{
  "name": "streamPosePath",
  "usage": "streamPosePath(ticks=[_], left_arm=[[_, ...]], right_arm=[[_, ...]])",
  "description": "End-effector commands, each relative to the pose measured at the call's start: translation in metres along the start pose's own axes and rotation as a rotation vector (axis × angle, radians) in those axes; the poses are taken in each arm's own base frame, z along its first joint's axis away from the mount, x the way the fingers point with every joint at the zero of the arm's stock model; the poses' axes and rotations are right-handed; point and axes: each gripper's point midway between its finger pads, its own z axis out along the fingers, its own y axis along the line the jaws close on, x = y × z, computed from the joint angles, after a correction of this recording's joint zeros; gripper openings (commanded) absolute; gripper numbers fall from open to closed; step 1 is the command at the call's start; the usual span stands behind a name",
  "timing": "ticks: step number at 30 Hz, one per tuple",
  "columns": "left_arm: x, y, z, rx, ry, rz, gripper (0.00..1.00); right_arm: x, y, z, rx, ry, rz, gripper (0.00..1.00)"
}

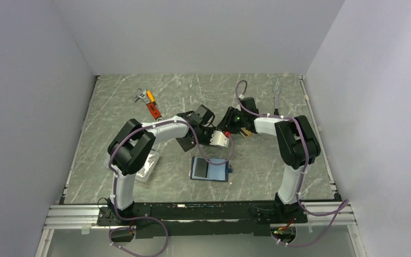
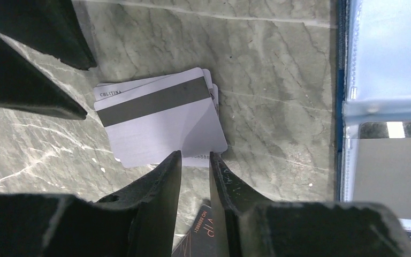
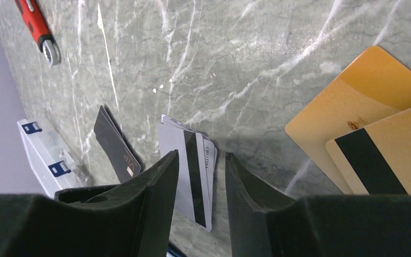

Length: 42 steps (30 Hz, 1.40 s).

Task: Put the credit cards into the card holder
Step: Pick up the credit card from the storage box.

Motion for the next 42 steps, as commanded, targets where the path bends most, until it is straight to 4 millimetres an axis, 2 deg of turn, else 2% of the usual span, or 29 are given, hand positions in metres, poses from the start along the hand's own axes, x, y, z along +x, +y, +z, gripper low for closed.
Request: streamPosePath(ticks=[1,6,11,16,22,27,34,42], left_arm=[[0.020,-0.045,0.010,0.122,0.085,0.030,0.32],[0.019,-0.058,0.006,0.139,0.079,0.077,0.30],[0.014,-0.061,-0.003,0.178,0.066,0.056,0.27],[-0.003,-0.034,-0.025,0.162,-0.016,-0.067,0.26],[-0.013,0.013,-0.046,0.099,-0.097,-0.191,0.26],[0.001,0.020,-0.036,0.080,-0.050,-0.202,0.27],[0.021,-0.005,-0.023,0.108,0.001,-0.161,0.27],[0.023,-0.003,-0.014,0.106,0.024,-0.145,0.27]], right_arm=[[-0.015,0.015,0.002,-0.055,-0.025,-0.042,0.40],[-0.003,0.008,0.001,-0.056,-0.008,-0.026,0.40],[0.010,0.000,0.001,-0.049,0.012,-0.012,0.39],[0.016,-0.005,0.000,-0.036,0.018,-0.006,0.38],[0.015,-0.004,-0.003,-0.036,0.012,-0.002,0.38],[0.017,0.001,-0.010,-0.050,0.004,0.001,0.38],[0.031,0.025,-0.023,-0.147,0.023,0.002,0.36],[0.046,0.042,-0.022,-0.221,0.061,0.019,0.34]])
